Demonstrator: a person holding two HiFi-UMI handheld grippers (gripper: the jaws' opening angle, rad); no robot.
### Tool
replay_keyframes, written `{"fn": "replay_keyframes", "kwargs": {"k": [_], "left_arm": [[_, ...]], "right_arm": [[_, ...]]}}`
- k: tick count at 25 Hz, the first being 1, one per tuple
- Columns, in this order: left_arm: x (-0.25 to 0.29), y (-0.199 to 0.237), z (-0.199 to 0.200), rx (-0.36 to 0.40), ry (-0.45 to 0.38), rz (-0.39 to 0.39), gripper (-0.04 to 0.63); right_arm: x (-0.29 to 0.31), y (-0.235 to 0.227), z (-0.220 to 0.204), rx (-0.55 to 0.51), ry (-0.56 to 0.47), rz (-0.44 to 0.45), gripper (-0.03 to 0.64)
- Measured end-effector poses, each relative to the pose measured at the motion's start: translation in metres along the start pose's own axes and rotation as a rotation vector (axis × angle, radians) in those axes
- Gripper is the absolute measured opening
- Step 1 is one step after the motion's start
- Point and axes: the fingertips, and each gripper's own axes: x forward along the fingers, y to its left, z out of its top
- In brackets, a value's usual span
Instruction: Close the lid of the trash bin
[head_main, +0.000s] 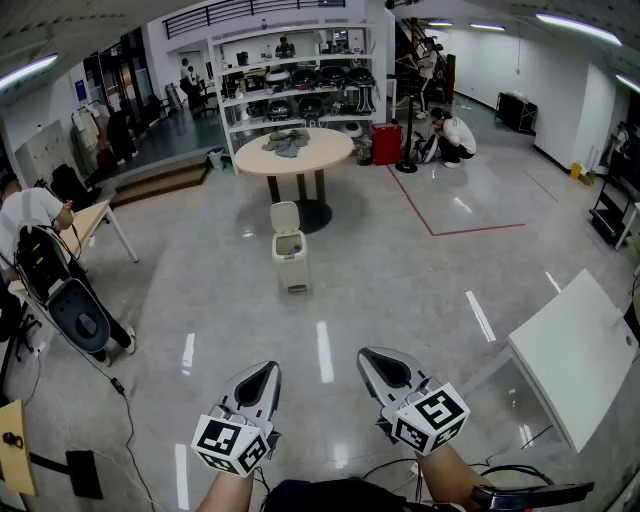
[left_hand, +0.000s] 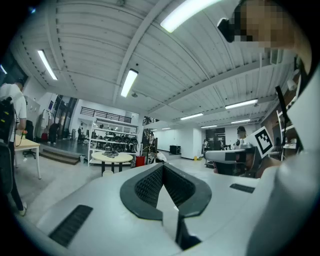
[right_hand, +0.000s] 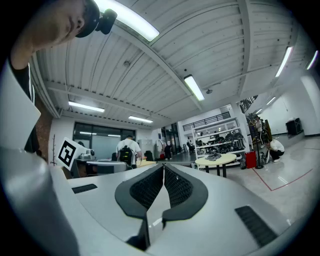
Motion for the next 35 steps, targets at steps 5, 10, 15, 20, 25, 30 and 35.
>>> {"fn": "replay_keyframes", "kwargs": {"k": [5,10,15,20,25,30,35], "left_arm": [[0.020,0.015,0.002,0.013,0.008,0.010,-0.003],[0.050,0.046,0.001,-0.003,-0.006,0.006,-0.003],[0.086,0.104,0.002,-0.022,-0.032,0.009,-0.003],[0.127,0.171,0.008,-0.056,-0.034,-0.014,-0.003],[0.161,0.230,0.012,-0.057,-0.024,-0.048,-0.003],[0.207,0.280,0.023,-0.084,-0.026,-0.056,-0.003],[0.252,0.314,0.018,-0.109,-0.014,-0.045,-0.003]], "right_arm": [[0.021,-0.015,-0.004,0.000,0.005,0.020,0.011],[0.058,-0.038,-0.010,-0.002,0.015,0.000,0.011],[0.118,-0.054,-0.016,-0.001,0.025,-0.001,0.011],[0.196,-0.076,-0.011,-0.023,0.039,-0.011,0.011],[0.264,-0.097,-0.012,-0.013,0.042,-0.053,0.011],[0.327,-0.126,-0.006,-0.011,0.064,-0.067,0.011],[0.372,-0.157,-0.015,0.006,0.080,-0.042,0.011]]}}
